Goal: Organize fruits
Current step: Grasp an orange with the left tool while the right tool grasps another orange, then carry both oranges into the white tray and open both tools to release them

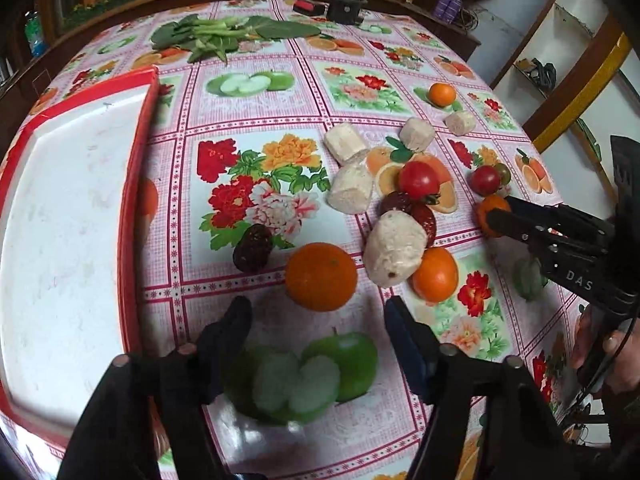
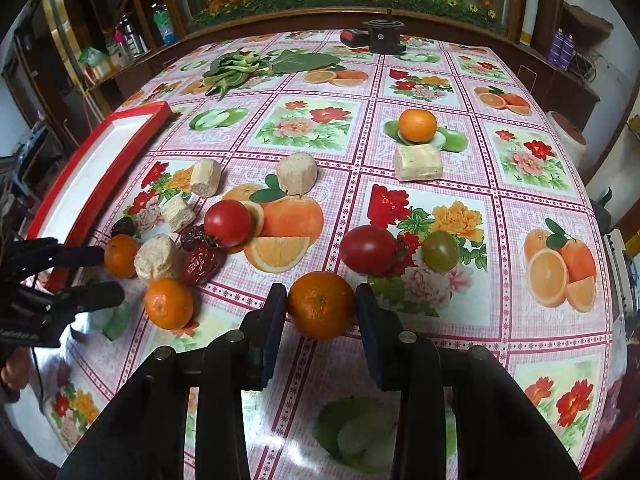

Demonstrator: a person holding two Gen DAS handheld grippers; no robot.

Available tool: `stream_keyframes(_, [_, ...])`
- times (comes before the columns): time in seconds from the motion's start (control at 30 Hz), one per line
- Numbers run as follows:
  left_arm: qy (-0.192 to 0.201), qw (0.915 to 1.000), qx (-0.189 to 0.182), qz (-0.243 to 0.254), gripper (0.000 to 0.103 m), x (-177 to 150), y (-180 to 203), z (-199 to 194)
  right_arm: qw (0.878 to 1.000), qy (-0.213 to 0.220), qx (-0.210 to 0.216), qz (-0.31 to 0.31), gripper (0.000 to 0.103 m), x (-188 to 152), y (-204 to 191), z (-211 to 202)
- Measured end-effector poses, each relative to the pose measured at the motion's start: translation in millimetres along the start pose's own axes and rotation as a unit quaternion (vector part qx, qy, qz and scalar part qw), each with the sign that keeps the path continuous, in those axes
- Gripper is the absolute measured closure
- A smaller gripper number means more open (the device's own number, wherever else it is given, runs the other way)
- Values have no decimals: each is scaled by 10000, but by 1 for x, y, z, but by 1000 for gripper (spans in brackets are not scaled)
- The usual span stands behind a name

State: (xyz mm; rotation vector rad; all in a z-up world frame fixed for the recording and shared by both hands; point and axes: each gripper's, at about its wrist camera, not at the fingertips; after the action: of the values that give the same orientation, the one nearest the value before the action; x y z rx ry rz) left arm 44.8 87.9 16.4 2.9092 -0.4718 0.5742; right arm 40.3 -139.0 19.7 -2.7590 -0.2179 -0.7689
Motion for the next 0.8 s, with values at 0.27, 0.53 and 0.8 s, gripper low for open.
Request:
stream_keyframes(0.27, [126,9999,51,44,64,9,6,4,10000,43,-1,-16,68,1,0,2])
stream_keyframes(0.53, [289,9993,16,-239,64,5,2,1,9998,151,141,71,68,-3,3,-1])
stream_keyframes(0.8, [266,9992,-71,-304,64,-18,10,-6,9991,157,347,180,68,-16,5,-14])
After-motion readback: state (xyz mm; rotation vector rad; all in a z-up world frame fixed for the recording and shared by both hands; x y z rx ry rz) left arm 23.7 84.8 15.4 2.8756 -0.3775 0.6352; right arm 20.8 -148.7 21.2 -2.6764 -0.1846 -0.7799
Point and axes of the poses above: each gripper's, at about its wrist camera, not at the fingertips, and z roughly the way its jaws point, y to its right, x to its top, and after that the axes turned 8 degrees about x, right-handed
